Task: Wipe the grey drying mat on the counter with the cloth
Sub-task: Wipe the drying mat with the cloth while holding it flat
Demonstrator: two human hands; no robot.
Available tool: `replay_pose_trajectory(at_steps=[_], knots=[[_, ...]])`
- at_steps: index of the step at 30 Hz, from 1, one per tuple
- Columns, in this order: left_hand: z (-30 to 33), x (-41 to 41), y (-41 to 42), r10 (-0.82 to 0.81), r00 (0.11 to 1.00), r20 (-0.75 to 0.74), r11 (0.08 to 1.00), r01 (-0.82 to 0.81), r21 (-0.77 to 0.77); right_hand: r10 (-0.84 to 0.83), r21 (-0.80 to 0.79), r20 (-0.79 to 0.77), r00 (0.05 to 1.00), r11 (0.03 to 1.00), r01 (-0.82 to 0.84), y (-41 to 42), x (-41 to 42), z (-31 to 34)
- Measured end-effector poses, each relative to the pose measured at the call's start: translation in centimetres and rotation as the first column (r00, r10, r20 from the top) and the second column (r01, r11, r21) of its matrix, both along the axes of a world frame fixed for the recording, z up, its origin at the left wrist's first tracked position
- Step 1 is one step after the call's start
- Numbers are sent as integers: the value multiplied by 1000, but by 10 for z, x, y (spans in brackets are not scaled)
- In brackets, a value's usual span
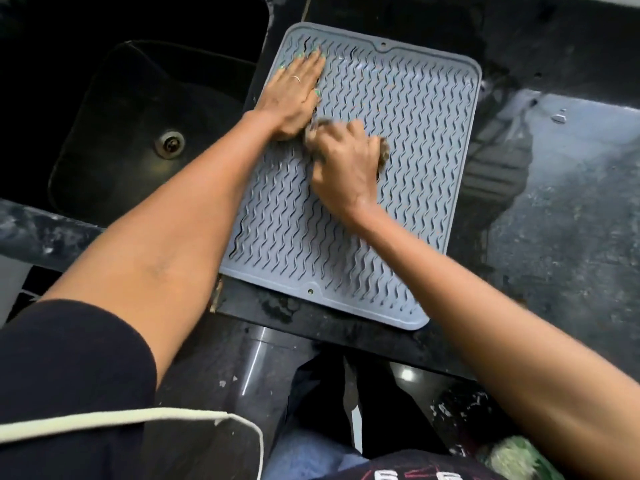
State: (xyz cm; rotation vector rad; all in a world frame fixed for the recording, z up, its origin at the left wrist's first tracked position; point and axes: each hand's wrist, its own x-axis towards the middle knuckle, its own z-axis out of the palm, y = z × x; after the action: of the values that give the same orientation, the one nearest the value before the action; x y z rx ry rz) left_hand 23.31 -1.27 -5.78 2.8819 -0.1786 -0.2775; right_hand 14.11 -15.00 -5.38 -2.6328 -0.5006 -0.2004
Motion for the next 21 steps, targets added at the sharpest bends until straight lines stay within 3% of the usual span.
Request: replay_pose_trajectory(at_steps=[3, 6, 8, 10, 11, 13, 16, 18, 21], knots=[[3, -3, -1, -12, 1000, -23, 1000, 13, 13, 156, 95, 1, 988, 983, -155, -5, -69, 7], [7, -7, -3, -16, 999, -45, 1000, 16, 13, 312, 153, -129, 941, 944, -292, -13, -93, 17], [8, -13, -1, -16, 999, -40, 1000, 17, 20, 321, 249, -175, 931, 929, -274, -17, -77, 25], [8, -26, 3, -18, 999, -26, 1000, 18, 18, 171, 325, -125, 977, 938, -123, -17, -47, 26], [7, -33, 4, -18, 1000, -14, 1000, 19, 19, 78, 315, -106, 991, 948, -40, -15, -29, 24], [4, -48, 4, -16, 1000, 19, 1000, 16, 22, -46, 112, -115, 992, 992, 59, -9, -2, 17], [1, -59, 4, 8, 999, 39, 1000, -9, 24, -85, -179, -49, 995, 981, 75, 4, 4, 3], [0, -62, 2, 30, 998, 55, 999, -32, 26, -68, -194, -7, 998, 979, 66, 4, -7, 3], [0, -62, 0, 38, 998, 54, 999, -40, 35, 15, -95, 42, 999, 995, -11, -2, -47, 3]])
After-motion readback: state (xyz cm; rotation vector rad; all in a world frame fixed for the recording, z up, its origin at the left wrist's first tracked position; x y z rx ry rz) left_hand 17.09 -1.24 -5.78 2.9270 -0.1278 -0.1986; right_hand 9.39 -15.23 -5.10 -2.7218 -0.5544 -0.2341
